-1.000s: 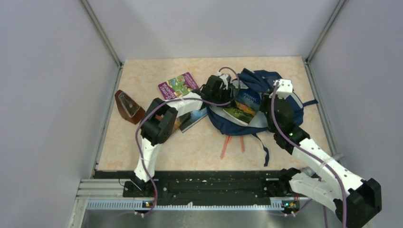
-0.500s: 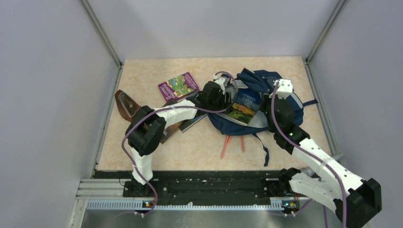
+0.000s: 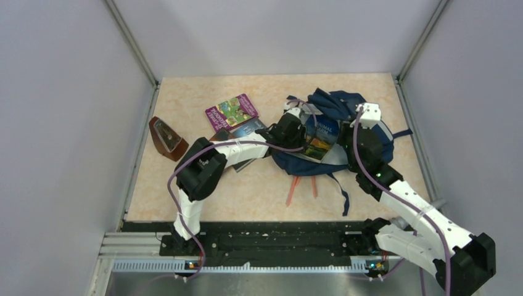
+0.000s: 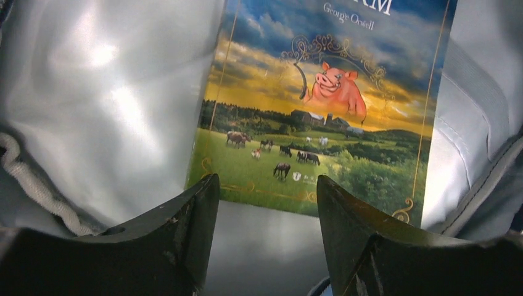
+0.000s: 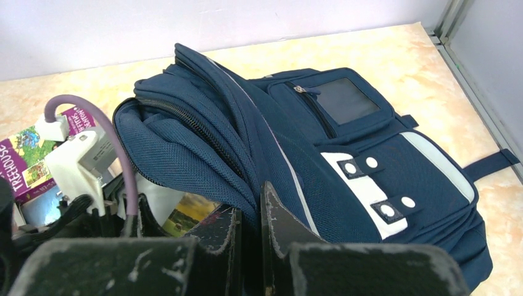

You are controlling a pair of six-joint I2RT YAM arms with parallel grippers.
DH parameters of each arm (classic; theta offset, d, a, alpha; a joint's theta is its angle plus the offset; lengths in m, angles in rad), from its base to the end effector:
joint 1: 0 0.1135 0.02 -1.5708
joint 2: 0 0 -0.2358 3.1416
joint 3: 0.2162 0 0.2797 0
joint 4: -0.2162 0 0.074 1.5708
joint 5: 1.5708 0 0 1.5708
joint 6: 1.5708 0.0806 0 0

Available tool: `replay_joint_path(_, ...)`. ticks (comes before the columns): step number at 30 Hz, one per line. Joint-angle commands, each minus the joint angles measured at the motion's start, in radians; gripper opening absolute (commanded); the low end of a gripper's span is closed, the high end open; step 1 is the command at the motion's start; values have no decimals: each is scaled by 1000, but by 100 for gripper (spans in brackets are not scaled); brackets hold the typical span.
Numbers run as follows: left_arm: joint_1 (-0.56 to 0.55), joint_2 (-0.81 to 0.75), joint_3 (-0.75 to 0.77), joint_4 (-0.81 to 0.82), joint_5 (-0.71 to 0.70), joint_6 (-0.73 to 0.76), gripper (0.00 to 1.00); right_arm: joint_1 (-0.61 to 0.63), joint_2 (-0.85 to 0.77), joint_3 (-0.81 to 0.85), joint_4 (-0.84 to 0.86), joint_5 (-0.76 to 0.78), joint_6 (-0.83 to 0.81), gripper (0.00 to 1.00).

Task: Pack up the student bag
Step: Place the book in the student bag.

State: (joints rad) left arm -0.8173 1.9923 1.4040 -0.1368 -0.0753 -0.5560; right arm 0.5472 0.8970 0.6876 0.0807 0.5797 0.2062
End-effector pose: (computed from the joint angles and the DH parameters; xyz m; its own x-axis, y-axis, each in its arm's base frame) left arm 0.3414 -0.3551 0.1246 -0.7489 0.0291 -0.6620 0.3455 0.8696 -0.3526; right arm 0.2730 0.1147 0.2815 -0.1014 0.1388 -0.9851 0.0505 0.9897 0.1342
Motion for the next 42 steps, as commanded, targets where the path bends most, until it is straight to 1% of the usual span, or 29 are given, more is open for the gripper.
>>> replay_joint_path(1, -15, 46, 55, 34, -3, -29, 64, -6, -51, 29, 124, 9, 38, 0)
replay_joint_path(4, -22, 66, 58, 110, 56, -32, 64, -5, -55, 27, 123, 9, 40, 0)
replay_joint_path(7, -31, 83, 71, 175, 70, -33, 63, -6, -58, 27, 120, 9, 41, 0)
replay_joint_path(8, -34, 88, 76, 190, 100, -32, 63, -6, -58, 27, 119, 9, 41, 0)
replay_joint_path(11, -38, 103, 91, 230, 132, -31, 63, -6, -59, 26, 117, 11, 42, 0)
replay_joint_path(14, -42, 95, 93, 241, 132, -18, 63, -5, -61, 26, 115, 12, 40, 0)
replay_joint_path(18, -46, -2, 23, 252, 86, 41, 63, -6, -66, 20, 111, 22, 35, 0)
replay_joint_path(20, -46, -82, -48, 289, 85, 73, 64, -6, -72, 15, 114, 25, 35, 0)
replay_joint_path(21, -46, -124, -86, 309, 55, 89, 64, -6, -73, 13, 117, 25, 34, 0)
replay_joint_path(24, -51, -252, -195, 352, 26, 146, 64, -5, -75, 8, 116, 28, 32, 0)
replay_joint_path(26, -57, -330, -260, 357, -1, 183, 65, -6, -77, 4, 113, 31, 30, 0)
replay_joint_path(31, -57, -443, -318, 178, -96, 229, 68, -6, -90, -9, 110, 36, 28, 0)
replay_joint_path(35, -57, -505, -346, 18, -212, 186, 70, -5, -109, -26, 113, 38, 33, 0)
replay_joint_path(39, -57, -570, -407, -54, -351, 165, 71, -6, -123, -38, 110, 36, 42, 0)
replay_joint_path(42, -57, -588, -431, -106, -452, 191, 72, -6, -126, -40, 105, 33, 42, 0)
